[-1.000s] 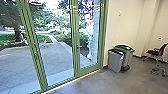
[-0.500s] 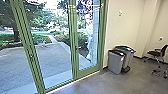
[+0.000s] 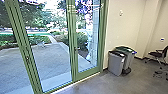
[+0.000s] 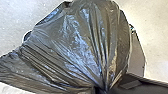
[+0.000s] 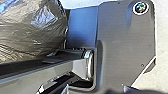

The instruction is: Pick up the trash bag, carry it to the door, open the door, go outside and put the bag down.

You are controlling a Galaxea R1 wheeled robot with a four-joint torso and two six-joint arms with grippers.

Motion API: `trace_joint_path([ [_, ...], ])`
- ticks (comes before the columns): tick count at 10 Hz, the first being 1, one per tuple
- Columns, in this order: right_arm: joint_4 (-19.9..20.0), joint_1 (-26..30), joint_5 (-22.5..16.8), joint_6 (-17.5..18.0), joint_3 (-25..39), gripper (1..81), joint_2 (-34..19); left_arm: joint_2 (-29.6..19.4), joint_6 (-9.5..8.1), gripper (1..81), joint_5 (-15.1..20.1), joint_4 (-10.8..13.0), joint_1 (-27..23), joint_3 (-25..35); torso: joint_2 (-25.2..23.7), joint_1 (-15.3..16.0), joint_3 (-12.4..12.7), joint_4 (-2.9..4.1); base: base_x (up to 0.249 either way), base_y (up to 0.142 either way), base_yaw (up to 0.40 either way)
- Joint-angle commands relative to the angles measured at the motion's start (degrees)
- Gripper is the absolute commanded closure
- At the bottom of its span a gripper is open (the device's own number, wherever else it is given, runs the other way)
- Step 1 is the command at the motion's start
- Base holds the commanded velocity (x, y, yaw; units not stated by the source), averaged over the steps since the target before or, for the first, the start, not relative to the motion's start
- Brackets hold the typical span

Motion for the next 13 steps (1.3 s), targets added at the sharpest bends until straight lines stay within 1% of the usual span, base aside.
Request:
trace_joint_path([
  [1,-0.4,3.2,-3.3,-0.1,0.3,1.0,0.4,0.3,0.31,81.1,3.7,0.0,-3.8,0.2,0.0,0.0,0.0,0.00,0.158,0.000,0.000],
  [13,-0.3,2.9,-3.2,0.0,0.1,1.0,0.3,0.3,0.32,81.1,3.5,-0.1,-3.8,0.2,0.0,0.0,0.0,0.00,0.158,0.000,0.000],
])
